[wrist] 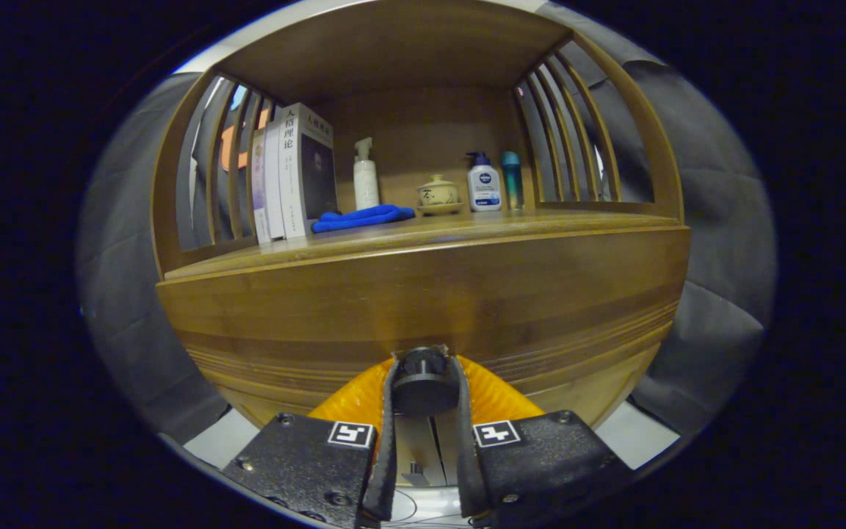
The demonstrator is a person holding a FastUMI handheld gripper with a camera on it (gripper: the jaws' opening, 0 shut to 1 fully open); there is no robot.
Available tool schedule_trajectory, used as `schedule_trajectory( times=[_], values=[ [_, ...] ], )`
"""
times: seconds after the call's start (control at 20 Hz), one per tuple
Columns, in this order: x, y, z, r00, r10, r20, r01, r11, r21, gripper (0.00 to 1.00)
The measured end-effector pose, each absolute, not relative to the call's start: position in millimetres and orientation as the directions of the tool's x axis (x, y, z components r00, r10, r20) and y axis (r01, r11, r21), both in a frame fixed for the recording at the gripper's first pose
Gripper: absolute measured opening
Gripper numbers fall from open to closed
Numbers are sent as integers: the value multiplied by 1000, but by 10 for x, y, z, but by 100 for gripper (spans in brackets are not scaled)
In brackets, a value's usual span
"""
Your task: Pull open the drawer, take out the items inside it, and place them on the countertop above the cabinet.
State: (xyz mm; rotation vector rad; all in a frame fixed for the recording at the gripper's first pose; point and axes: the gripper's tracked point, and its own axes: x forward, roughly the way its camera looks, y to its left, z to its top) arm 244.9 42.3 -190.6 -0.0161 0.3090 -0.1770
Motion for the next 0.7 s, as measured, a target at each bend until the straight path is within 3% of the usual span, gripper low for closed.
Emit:
schedule_trajectory(
  times=[0.7],
  values=[
    [1425, 504, -1884, 944, -153, -293, 130, 987, -99, 36]
  ],
)
